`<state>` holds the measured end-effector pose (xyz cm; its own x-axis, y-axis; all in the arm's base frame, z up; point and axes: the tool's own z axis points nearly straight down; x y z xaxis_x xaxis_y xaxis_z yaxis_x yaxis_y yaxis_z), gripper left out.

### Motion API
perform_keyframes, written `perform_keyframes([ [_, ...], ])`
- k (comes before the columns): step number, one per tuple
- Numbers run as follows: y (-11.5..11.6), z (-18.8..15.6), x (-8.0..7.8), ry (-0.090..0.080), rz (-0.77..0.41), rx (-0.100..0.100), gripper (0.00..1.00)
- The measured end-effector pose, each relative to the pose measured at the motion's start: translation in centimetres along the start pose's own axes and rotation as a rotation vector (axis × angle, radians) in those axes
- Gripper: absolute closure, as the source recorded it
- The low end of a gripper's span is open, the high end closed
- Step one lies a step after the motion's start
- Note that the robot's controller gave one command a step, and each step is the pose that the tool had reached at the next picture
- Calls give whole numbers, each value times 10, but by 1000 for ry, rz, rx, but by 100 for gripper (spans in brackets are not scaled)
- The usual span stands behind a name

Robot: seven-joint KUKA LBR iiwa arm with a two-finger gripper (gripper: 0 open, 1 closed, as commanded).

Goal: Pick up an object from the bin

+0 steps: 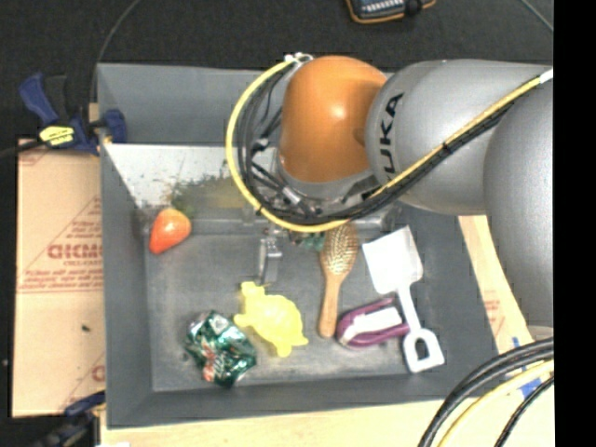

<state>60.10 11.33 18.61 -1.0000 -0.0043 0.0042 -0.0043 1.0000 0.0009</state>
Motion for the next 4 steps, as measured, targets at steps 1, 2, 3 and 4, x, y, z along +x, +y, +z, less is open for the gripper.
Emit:
perform_keyframes([
  [1,-1,-4,-2,-8,4,-1,0],
  [2,-26,97,74,-9,76,-3,0],
  [3,-29,56,71,-25,142,-7,0],
  [4,-47,83,88,-9,95,-1,0],
])
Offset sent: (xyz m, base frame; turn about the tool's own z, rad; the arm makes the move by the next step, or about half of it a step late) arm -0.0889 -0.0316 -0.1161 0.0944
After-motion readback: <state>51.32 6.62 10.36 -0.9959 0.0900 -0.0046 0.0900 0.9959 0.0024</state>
